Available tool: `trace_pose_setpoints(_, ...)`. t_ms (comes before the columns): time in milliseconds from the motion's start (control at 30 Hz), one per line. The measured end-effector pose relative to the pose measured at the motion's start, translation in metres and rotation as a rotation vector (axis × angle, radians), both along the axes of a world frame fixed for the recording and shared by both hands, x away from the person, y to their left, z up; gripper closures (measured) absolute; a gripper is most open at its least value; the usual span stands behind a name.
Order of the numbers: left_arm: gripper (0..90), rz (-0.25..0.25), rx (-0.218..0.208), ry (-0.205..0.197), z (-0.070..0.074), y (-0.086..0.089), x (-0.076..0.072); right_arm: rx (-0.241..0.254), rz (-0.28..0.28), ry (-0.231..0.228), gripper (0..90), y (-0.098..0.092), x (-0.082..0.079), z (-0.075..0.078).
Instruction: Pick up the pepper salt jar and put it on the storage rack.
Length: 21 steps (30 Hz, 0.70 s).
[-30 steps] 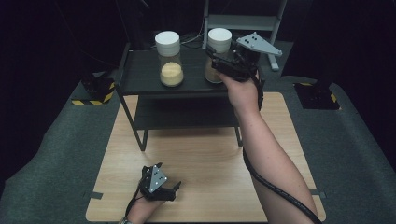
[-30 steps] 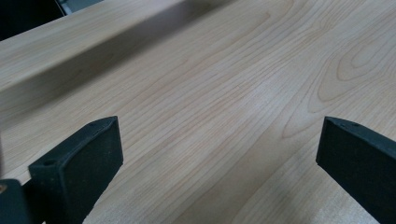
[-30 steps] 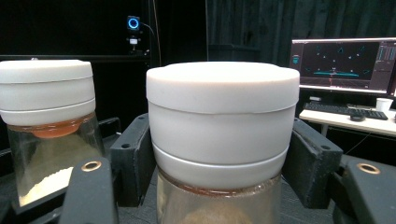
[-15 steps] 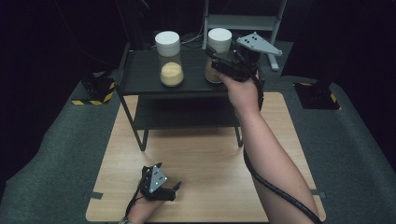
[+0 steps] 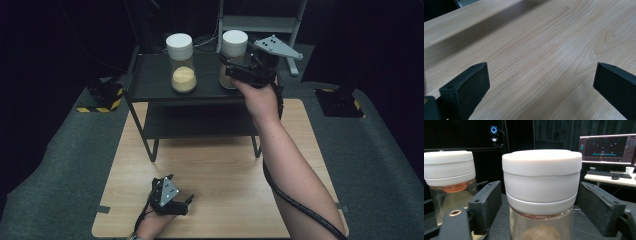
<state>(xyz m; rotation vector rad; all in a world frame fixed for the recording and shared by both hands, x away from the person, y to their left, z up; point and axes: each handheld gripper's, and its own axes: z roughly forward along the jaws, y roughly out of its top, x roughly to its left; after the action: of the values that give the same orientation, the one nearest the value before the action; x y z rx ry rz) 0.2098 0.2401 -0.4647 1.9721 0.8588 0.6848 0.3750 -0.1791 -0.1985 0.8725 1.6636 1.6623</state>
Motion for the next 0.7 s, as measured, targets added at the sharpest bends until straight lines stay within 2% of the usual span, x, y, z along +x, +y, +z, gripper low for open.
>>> trace_pose_setpoints(233,0.7,0.001,0.001,0.001,0.0,0.0,0.0,0.001,-0.003,-0.006,11.1,-0.003,-0.002,-0.001)
trace_pose_setpoints(433,0.7,0.0,0.006,0.002,0.001,-0.001,0.0,0.014,0.009,-0.016,0.8,-0.006,-0.006,-0.004)
trace_pose_setpoints(700,0.7,0.0,0.009,0.002,0.001,-0.001,0.0,-0.019,0.026,-0.056,0.0,-0.008,-0.015,-0.009)
